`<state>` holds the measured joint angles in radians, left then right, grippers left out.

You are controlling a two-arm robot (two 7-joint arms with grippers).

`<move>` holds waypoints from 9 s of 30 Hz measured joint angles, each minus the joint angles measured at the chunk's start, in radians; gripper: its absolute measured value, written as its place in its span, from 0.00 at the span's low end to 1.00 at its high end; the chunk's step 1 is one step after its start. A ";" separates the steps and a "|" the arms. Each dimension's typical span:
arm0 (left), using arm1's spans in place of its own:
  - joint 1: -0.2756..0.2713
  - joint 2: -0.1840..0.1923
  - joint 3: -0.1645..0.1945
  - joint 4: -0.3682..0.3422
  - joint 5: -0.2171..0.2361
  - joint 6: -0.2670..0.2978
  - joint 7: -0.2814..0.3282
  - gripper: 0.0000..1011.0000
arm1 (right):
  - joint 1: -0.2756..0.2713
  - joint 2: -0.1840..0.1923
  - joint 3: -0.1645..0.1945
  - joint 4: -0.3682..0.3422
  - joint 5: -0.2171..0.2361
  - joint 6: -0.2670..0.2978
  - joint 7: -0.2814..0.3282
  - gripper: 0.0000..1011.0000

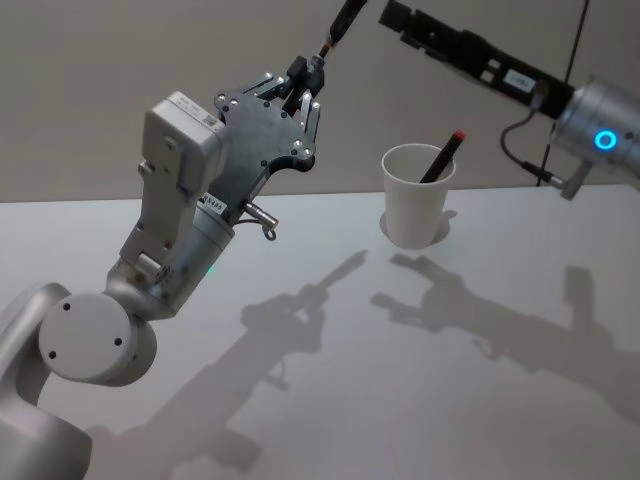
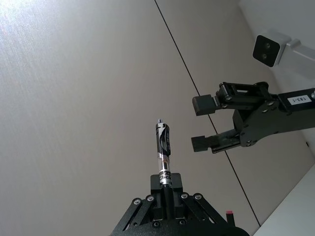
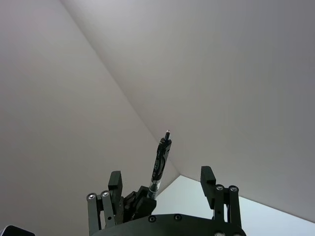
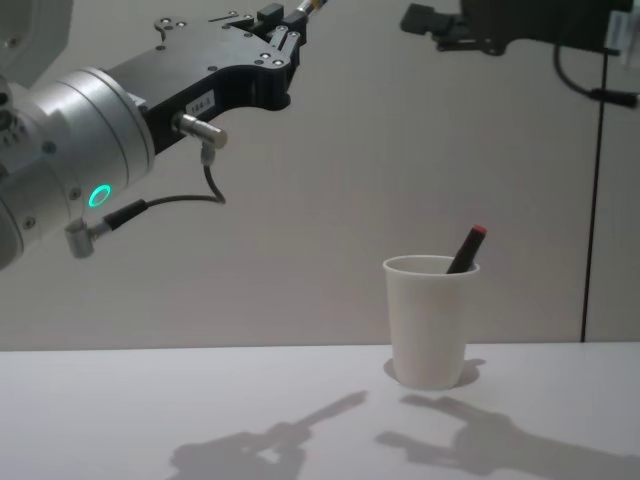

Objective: Place the pen into the pen holder.

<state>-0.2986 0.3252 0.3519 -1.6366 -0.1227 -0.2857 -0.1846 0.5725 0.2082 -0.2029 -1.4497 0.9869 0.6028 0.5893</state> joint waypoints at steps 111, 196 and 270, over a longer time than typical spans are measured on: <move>0.000 0.000 0.000 0.000 0.000 0.000 0.000 0.12 | 0.047 -0.053 -0.127 0.071 0.159 -0.118 -0.134 0.99; 0.000 0.000 0.000 0.000 0.000 -0.001 0.000 0.12 | 0.007 -0.052 -0.175 -0.021 0.307 -0.167 -0.342 0.13; 0.000 0.000 0.000 0.000 0.000 0.000 0.000 0.99 | 0.040 0.003 -0.158 -0.015 0.075 -0.206 -0.297 0.13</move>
<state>-0.2986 0.3251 0.3519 -1.6366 -0.1228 -0.2859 -0.1844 0.6125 0.2112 -0.3610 -1.4642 1.0620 0.3969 0.2926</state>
